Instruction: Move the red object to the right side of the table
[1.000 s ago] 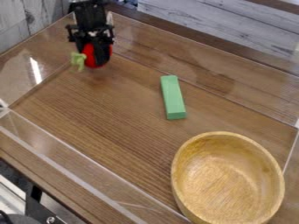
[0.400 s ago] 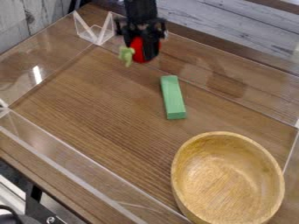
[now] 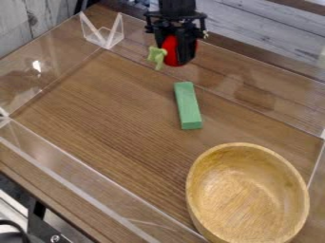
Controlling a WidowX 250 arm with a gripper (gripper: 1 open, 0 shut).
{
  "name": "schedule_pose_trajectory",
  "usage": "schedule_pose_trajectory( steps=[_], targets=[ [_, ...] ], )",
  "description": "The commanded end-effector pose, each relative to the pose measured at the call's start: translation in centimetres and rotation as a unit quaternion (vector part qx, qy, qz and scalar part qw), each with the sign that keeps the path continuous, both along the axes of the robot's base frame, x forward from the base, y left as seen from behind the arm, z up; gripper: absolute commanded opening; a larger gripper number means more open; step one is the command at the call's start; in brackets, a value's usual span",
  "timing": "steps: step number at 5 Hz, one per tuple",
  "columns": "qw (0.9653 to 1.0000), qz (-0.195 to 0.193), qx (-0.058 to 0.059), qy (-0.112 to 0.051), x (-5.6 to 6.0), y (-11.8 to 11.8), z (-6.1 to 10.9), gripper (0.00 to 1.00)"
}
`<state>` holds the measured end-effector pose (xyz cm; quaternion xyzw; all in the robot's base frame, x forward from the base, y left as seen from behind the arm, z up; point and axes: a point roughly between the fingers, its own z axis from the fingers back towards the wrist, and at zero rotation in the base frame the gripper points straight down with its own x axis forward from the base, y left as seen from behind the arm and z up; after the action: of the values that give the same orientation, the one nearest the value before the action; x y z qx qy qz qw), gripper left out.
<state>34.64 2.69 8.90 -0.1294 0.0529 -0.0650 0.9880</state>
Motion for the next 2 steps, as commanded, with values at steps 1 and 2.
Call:
schedule_pose_trajectory(
  steps=[1,2],
  targets=[
    [0.9991,-0.026,0.006,-0.031,0.6,-2.1,1.2,0.00],
    [0.9989,-0.037,0.009,-0.027,0.6,-3.3,0.1,0.00]
  ],
)
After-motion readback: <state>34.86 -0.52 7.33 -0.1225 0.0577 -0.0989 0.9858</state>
